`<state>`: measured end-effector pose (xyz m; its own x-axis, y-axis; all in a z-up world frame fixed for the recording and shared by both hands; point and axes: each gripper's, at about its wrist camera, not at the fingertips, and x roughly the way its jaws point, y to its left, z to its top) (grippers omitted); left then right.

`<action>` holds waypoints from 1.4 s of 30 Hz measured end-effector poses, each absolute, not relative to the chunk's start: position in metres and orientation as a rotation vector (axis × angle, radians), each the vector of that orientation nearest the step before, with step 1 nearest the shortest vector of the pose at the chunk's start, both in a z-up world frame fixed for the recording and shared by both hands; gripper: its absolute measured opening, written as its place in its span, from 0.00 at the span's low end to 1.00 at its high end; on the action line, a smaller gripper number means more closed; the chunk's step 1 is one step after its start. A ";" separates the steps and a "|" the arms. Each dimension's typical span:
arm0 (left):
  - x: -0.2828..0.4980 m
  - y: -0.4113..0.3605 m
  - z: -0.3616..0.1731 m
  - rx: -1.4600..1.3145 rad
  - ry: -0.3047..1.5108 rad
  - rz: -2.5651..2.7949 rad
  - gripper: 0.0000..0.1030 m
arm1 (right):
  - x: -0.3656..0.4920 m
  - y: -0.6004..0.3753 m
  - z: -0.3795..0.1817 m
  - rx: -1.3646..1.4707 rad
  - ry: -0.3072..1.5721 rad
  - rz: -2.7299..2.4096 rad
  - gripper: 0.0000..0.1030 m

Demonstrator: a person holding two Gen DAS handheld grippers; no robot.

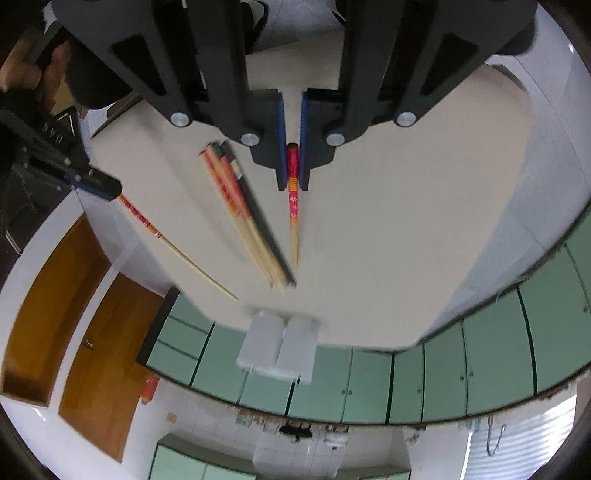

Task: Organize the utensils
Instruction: 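Carry the chopstick with the left tool while the right tool carries its chopstick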

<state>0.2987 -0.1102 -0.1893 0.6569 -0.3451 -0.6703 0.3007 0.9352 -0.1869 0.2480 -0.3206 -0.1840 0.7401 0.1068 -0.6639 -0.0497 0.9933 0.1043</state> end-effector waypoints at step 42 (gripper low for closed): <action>0.402 -0.113 -0.055 -0.005 0.696 -0.496 0.05 | 0.390 -0.338 -0.049 -0.014 0.937 0.238 0.06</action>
<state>0.4016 -0.1135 -0.0547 0.6563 -0.4394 -0.6134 0.4361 0.8843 -0.1669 0.3900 -0.3380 -0.0490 0.5675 0.1967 -0.7995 -0.2093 0.9736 0.0910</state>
